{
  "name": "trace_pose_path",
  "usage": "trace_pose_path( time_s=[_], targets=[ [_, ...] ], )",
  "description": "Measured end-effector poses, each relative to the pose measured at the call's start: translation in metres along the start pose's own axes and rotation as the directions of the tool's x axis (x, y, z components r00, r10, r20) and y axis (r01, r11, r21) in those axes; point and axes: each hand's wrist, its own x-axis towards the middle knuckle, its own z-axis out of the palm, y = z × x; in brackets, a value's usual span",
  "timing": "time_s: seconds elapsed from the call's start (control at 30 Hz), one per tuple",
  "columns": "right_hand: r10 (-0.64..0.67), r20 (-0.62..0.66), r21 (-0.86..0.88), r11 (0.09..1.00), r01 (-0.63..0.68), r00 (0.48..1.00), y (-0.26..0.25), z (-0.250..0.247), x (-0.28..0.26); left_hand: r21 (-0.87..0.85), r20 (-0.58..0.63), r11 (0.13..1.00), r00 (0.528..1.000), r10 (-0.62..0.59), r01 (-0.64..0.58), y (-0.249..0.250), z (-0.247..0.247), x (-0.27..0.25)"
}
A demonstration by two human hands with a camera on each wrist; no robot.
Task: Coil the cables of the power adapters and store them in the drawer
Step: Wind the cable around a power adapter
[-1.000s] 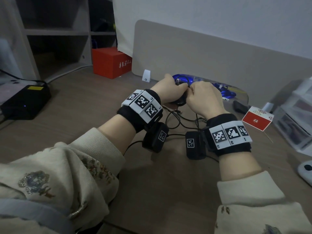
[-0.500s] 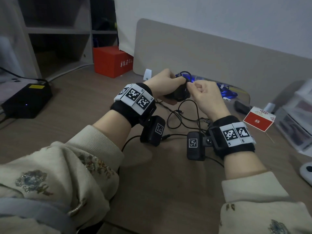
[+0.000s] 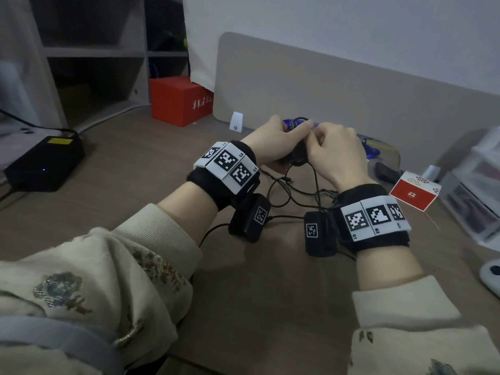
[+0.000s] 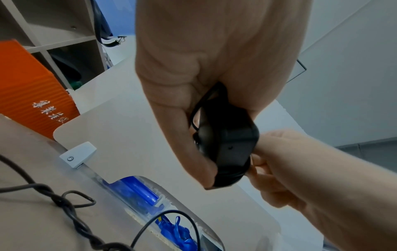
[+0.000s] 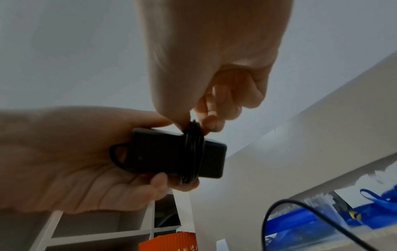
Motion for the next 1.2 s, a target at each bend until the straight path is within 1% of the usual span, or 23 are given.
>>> trace_pose_path(
  time_s=[0.07, 0.13, 0.3, 0.37, 0.43, 0.57, 0.63, 0.67, 0.73, 0.87, 0.9, 1.07, 1.13, 1.2],
  targets=[
    [-0.004, 0.035, -0.003, 1.000, 0.005, 0.999, -0.001, 0.001, 0.001, 0.037, -0.006, 0.999, 1.000, 0.012, -0.012, -0.003, 0.001, 0.002],
    [-0.007, 0.053, -0.012, 1.000, 0.008, 0.999, -0.004, 0.003, 0.000, 0.013, -0.002, 1.000, 1.000, 0.011, -0.011, -0.004, 0.001, 0.003],
    [0.026, 0.056, 0.045, 0.999, -0.028, 0.998, -0.004, 0.005, 0.000, 0.013, 0.007, 1.000, 1.000, -0.004, 0.004, -0.005, 0.000, 0.006],
    [0.049, 0.056, 0.111, 0.992, -0.055, 0.997, -0.003, 0.006, 0.000, -0.014, 0.012, 1.000, 1.000, 0.003, -0.002, -0.004, -0.001, 0.005],
    [0.070, 0.055, 0.225, 0.971, -0.080, 0.996, -0.003, 0.008, 0.001, -0.013, -0.002, 0.999, 1.000, 0.029, -0.029, 0.000, -0.003, 0.003],
    [0.107, 0.043, 0.438, 0.891, -0.115, 0.993, -0.004, 0.008, 0.002, -0.022, 0.012, 0.999, 0.999, 0.043, -0.043, 0.004, -0.005, -0.001],
    [0.118, 0.028, 0.509, 0.853, -0.116, 0.993, -0.003, 0.006, 0.002, -0.041, 0.027, 0.998, 0.999, 0.038, -0.037, 0.004, -0.006, -0.001],
    [0.111, 0.029, 0.509, 0.854, -0.110, 0.993, -0.002, 0.006, 0.002, -0.053, 0.029, 0.998, 0.999, 0.038, -0.036, 0.005, -0.006, -0.001],
    [0.095, 0.043, 0.446, 0.889, -0.104, 0.995, 0.001, 0.004, 0.003, -0.067, 0.021, 0.997, 0.999, 0.042, -0.040, 0.005, -0.005, 0.000],
    [0.142, 0.035, 0.270, 0.952, -0.146, 0.989, 0.003, 0.000, 0.003, -0.075, 0.040, 0.996, 0.998, 0.042, -0.039, 0.003, -0.001, 0.001],
    [0.136, 0.023, 0.241, 0.961, -0.138, 0.990, 0.003, 0.000, 0.003, -0.071, 0.047, 0.997, 0.998, 0.042, -0.039, 0.002, -0.001, 0.001],
    [0.019, -0.033, 0.108, 0.994, -0.016, 0.999, 0.003, -0.004, 0.001, -0.077, 0.069, 0.996, 0.997, 0.038, -0.032, 0.000, 0.000, 0.003],
    [0.009, -0.071, 0.090, 0.996, -0.002, 0.997, 0.002, -0.004, 0.000, -0.073, 0.064, 0.996, 0.996, 0.055, -0.050, -0.001, 0.000, 0.002],
    [0.006, -0.079, 0.036, 0.999, -0.003, 0.997, 0.001, -0.004, 0.000, -0.062, 0.057, 0.997, 0.997, 0.054, -0.050, 0.000, -0.001, 0.002]
  ],
)
